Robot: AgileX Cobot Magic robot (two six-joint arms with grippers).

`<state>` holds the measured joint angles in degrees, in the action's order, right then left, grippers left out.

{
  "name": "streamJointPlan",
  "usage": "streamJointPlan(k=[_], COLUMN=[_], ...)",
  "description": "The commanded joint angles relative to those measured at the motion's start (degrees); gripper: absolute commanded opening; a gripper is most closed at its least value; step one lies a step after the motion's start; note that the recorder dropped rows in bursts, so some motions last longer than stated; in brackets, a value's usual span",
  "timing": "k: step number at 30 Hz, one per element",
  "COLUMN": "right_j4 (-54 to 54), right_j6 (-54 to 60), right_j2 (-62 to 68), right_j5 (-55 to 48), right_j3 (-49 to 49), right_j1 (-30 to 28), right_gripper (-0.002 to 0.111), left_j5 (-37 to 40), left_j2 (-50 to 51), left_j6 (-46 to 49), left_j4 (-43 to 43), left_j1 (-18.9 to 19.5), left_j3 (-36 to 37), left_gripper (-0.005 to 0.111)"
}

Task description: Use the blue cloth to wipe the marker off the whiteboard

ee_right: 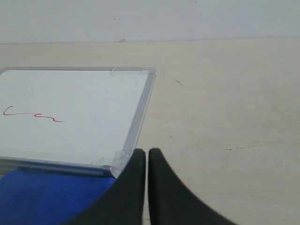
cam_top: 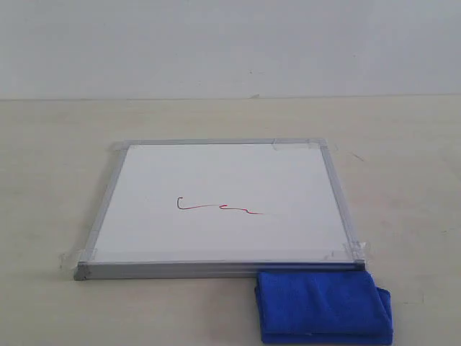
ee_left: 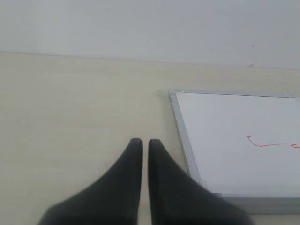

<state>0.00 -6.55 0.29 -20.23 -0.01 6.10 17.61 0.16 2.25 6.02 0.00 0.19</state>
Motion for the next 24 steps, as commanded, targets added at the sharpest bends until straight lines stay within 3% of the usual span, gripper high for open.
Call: streamJointPlan(k=[1, 24], right_j4=[-0.6, -0.6], right_j6=[0.0, 0.0], right_j2=[-0.3, -0.3], right_j5=[0.8, 0.8], right_j3=[0.0, 0.0], right_j1=[-0.3, -0.3], right_gripper=[0.000, 0.000], left_j5=[-0.4, -0.4], left_j2=[-0.2, -0.2], left_j6=[0.4, 0.4], left_j4=[0.6, 0.6], left_j1=[0.0, 0.0], left_j3=[-0.2, -0.2], left_gripper=[0.004, 0.004])
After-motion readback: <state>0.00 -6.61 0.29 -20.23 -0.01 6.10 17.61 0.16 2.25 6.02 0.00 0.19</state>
